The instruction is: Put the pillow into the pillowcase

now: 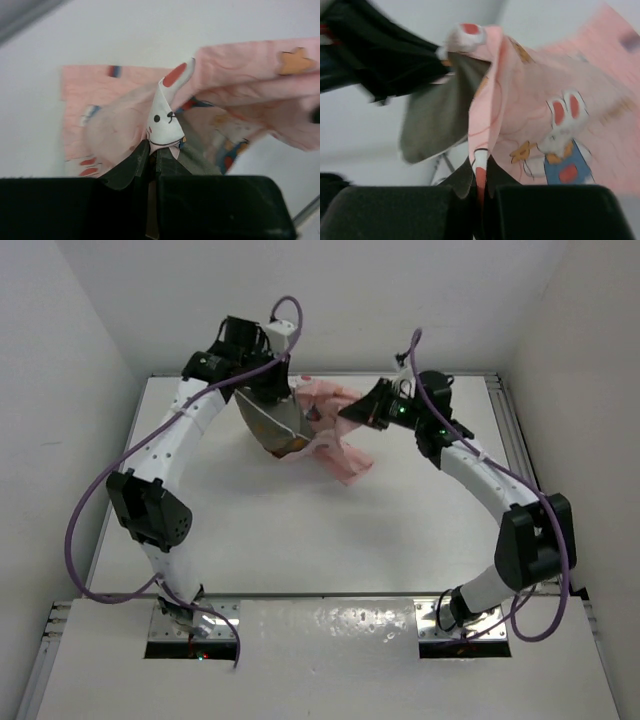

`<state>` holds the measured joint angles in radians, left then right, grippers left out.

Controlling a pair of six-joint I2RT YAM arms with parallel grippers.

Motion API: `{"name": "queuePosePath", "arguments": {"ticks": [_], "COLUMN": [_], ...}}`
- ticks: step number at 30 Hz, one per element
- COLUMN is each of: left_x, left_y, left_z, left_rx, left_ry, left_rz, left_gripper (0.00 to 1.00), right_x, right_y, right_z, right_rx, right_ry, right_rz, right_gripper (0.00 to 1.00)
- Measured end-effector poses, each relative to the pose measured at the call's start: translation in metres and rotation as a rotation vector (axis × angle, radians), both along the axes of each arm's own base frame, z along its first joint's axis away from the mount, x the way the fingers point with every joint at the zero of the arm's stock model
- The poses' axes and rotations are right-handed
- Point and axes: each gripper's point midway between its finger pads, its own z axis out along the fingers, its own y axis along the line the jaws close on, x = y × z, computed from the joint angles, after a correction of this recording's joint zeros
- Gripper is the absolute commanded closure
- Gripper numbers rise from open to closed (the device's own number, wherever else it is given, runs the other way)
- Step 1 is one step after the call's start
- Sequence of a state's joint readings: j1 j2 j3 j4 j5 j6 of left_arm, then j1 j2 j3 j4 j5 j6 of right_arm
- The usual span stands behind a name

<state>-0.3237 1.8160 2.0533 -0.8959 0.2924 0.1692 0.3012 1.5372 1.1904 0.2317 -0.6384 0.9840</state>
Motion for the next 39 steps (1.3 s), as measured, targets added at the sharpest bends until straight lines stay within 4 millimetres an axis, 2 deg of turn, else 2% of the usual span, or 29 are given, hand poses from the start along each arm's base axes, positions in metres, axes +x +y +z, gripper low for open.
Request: {"name": "queuePosePath", "arguments": {"ticks": [2, 4, 6, 7, 8, 9, 10, 11, 14, 18, 22, 24, 26, 27, 28, 29, 31, 32, 33, 37, 39], "left_x": [-0.004, -0.011, -0.022, -0.029, -0.038, -0.048, -0.058, -0.065, -0.074, -0.075, -0.082, -0.093, -0.11, -0.122, -0.133, -0.144, -0.162, -0.17, -0.175, -0.185, -0.182], "left_y": [-0.013, -0.033, -0.049, -0.053, -0.056, -0.057, -0.055, -0.053, -0.049, -0.042, -0.033, -0.034, -0.044, -0.05, -0.055, -0.06, -0.065, -0.064, -0.06, -0.036, -0.027], "left_z": [-0.032, -0.082, -0.134, -0.157, -0.18, -0.197, -0.21, -0.218, -0.221, -0.199, -0.16, -0.139, -0.121, -0.117, -0.116, -0.121, -0.14, -0.155, -0.168, -0.207, -0.216], "left_rx": [0.022, 0.064, 0.109, 0.129, 0.152, 0.171, 0.189, 0.199, 0.205, 0.192, 0.208, 0.228, 0.256, 0.275, 0.29, 0.319, 0.369, 0.405, 0.437, 0.554, 0.601], "left_ry": [0.048, 0.128, 0.217, 0.258, 0.297, 0.329, 0.357, 0.375, 0.388, 0.346, 0.255, 0.199, 0.133, 0.104, 0.096, 0.086, 0.099, 0.122, 0.146, 0.218, 0.217], "left_rz": [-0.046, -0.115, -0.187, -0.218, -0.257, -0.288, -0.318, -0.34, -0.397, -0.439, -0.483, -0.523, -0.589, -0.63, -0.661, -0.701, -0.764, -0.787, -0.804, -0.817, -0.8], "left_gripper": [1.0, 1.0, 0.93, 0.8, 0.71, 0.63, 0.49, 0.38, 0.07, 0.06, 0.06, 0.09, 0.25, 0.42, 0.46, 0.47, 0.39, 0.29, 0.26, 0.23, 0.29], "right_x": [0.002, 0.006, 0.01, 0.009, 0.006, 0.003, 0.0, -0.005, -0.018, -0.029, -0.027, -0.026, -0.026, -0.026, -0.027, -0.027, -0.028, -0.029, -0.031, -0.036, -0.036], "right_y": [-0.006, -0.016, -0.032, -0.039, -0.046, -0.052, -0.057, -0.058, -0.054, -0.047, -0.045, -0.044, -0.043, -0.043, -0.043, -0.042, -0.041, -0.041, -0.041, -0.041, -0.041], "right_z": [-0.052, -0.115, -0.166, -0.186, -0.204, -0.216, -0.226, -0.234, -0.248, -0.256, -0.255, -0.254, -0.254, -0.254, -0.254, -0.254, -0.256, -0.257, -0.259, -0.263, -0.263], "right_rx": [-0.065, -0.15, -0.222, -0.251, -0.283, -0.309, -0.333, -0.352, -0.381, -0.399, -0.398, -0.399, -0.4, -0.4, -0.4, -0.4, -0.399, -0.399, -0.4, -0.406, -0.405], "right_ry": [0.102, 0.248, 0.371, 0.42, 0.463, 0.486, 0.501, 0.506, 0.515, 0.523, 0.505, 0.5, 0.498, 0.498, 0.497, 0.495, 0.494, 0.495, 0.5, 0.511, 0.51], "right_rz": [-0.047, -0.099, -0.15, -0.171, -0.189, -0.205, -0.217, -0.221, -0.208, -0.188, -0.192, -0.193, -0.193, -0.193, -0.192, -0.19, -0.187, -0.187, -0.186, -0.182, -0.182], "right_gripper": [1.0, 1.0, 1.0, 1.0, 1.0, 1.0, 1.0, 1.0, 1.0, 1.0, 1.0, 1.0, 1.0, 1.0, 1.0, 1.0, 1.0, 1.0, 1.0, 1.0, 1.0]}}
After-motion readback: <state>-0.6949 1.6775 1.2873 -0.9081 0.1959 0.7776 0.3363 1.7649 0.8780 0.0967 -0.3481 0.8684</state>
